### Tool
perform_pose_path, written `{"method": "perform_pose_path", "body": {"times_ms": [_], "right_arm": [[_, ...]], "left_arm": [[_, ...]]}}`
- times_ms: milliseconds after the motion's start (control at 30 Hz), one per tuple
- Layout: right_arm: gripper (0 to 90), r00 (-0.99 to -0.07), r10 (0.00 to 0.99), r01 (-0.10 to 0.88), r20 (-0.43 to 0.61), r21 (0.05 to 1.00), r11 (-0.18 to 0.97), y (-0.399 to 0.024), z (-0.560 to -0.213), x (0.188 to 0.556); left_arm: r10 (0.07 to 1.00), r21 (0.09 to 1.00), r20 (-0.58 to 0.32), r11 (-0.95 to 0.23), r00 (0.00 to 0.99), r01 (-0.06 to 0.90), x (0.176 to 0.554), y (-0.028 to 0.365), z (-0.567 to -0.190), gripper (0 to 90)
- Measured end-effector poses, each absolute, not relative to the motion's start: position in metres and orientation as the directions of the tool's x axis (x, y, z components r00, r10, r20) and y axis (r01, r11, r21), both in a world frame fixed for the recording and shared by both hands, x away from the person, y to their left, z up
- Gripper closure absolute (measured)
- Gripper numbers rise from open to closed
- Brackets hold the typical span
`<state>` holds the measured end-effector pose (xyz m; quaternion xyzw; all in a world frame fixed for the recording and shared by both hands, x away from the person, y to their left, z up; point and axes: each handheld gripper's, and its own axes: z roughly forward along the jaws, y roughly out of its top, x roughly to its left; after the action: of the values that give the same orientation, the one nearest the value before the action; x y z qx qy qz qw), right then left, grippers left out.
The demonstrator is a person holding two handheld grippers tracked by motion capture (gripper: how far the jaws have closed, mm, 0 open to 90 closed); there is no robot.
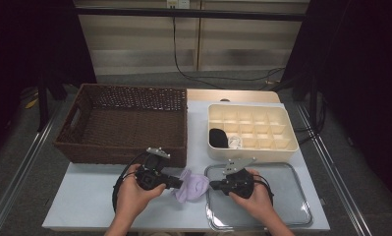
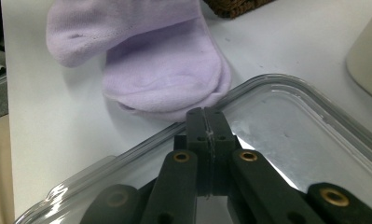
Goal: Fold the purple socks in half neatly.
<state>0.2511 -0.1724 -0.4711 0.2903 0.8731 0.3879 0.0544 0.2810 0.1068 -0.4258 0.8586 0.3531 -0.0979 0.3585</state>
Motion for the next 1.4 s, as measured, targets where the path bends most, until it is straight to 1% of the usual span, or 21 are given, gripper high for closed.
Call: {"method": "perform_pose_path", "body": {"times_ms": [267,567,667,700,767,933,967,1000,1133,1200,1400], "right_arm": [[90.0,-0.828,0.545,0.465,0.131,0.703,0.538,-0.170,-0.475,0.252],[90.0,-0.826,0.547,0.469,0.133,0.700,0.538,-0.169,-0.475,0.250],[90.0,-0.831,0.543,0.460,0.125,0.702,0.543,-0.168,-0.475,0.251],[90.0,-0.834,0.539,0.456,0.122,0.702,0.547,-0.168,-0.475,0.251],[90.0,-0.829,0.545,0.463,0.125,0.701,0.543,-0.167,-0.475,0.250],[90.0,-0.830,0.544,0.462,0.126,0.702,0.542,-0.167,-0.475,0.251],[90.0,-0.829,0.544,0.463,0.126,0.701,0.542,-0.167,-0.475,0.250],[90.0,-0.829,0.544,0.462,0.126,0.702,0.542,-0.167,-0.475,0.250],[90.0,-0.830,0.543,0.462,0.127,0.702,0.541,-0.167,-0.475,0.250],[90.0,-0.831,0.542,0.461,0.127,0.702,0.542,-0.167,-0.475,0.250],[89.7,-0.831,0.541,0.464,0.132,0.702,0.541,-0.166,-0.475,0.250]], "left_arm": [[0.524,0.545,-0.417,-0.510,0.743,0.665,0.281,0.089,-0.429,81.6],[0.518,0.531,-0.363,-0.568,0.775,0.628,0.280,0.074,-0.436,80.6],[0.528,0.545,-0.355,-0.553,0.771,0.630,0.279,0.073,-0.437,77.1],[0.518,0.547,-0.351,-0.563,0.780,0.620,0.280,0.074,-0.437,75.6],[0.528,0.549,-0.348,-0.556,0.775,0.624,0.279,0.073,-0.436,75.1],[0.531,0.545,-0.329,-0.568,0.781,0.616,0.278,0.073,-0.436,77.7],[0.556,0.540,-0.290,-0.577,0.779,0.613,0.277,0.073,-0.434,79.8],[0.561,0.541,-0.284,-0.576,0.778,0.613,0.278,0.075,-0.432,80.5],[0.574,0.542,-0.284,-0.565,0.768,0.622,0.279,0.082,-0.429,81.0],[0.571,0.549,-0.300,-0.552,0.765,0.627,0.279,0.086,-0.430,81.0],[0.535,0.559,-0.349,-0.541,0.770,0.629,0.276,0.075,-0.440,78.6]]}}
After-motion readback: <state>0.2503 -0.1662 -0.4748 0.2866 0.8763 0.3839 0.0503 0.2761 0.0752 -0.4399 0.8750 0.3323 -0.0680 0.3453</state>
